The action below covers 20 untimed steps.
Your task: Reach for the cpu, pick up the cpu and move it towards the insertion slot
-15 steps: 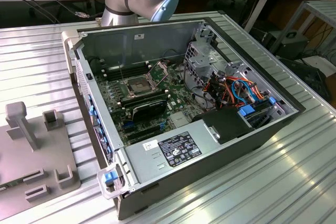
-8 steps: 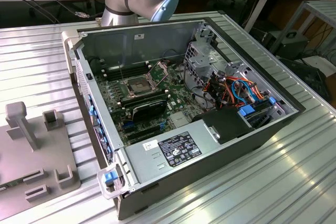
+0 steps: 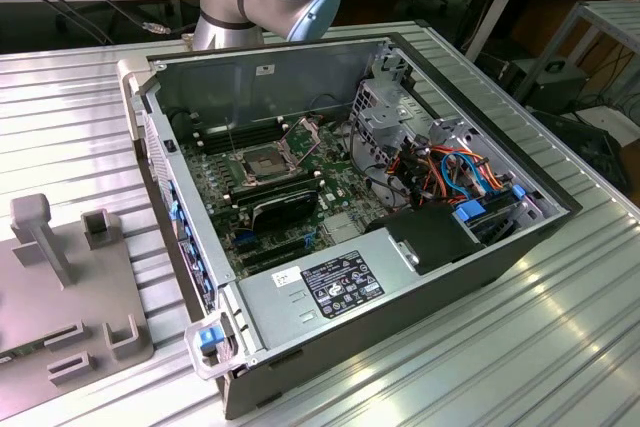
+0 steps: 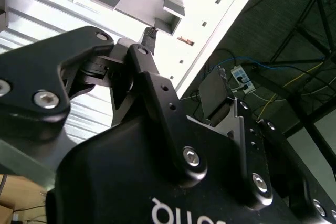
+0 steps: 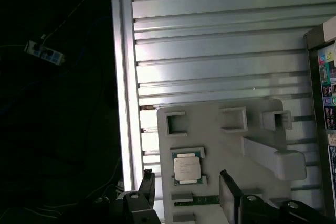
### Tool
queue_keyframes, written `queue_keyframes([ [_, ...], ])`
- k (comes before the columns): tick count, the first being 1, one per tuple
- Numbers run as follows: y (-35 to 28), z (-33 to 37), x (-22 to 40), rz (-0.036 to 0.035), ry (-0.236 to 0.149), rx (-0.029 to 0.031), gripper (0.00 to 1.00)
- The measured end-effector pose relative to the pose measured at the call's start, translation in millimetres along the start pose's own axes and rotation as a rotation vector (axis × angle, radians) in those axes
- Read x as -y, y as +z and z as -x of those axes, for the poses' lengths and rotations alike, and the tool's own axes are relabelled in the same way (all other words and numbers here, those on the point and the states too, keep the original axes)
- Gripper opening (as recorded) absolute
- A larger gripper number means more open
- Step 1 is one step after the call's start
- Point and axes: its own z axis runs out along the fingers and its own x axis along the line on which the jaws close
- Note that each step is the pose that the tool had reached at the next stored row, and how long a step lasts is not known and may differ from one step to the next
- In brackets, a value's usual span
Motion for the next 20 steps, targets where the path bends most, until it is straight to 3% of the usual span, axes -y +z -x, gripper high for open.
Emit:
queue_keyframes([
  [6, 0.7, 0.0, 0.0, 0.0001, -0.009, -0.0014, 0.6],
  [9, 1.5, -0.1, 0.1, -0.0003, -0.055, -0.0049, 0.6],
  [20, 5.8, 0.0, 0.3, -0.0003, -0.056, -0.0052, 0.6],
])
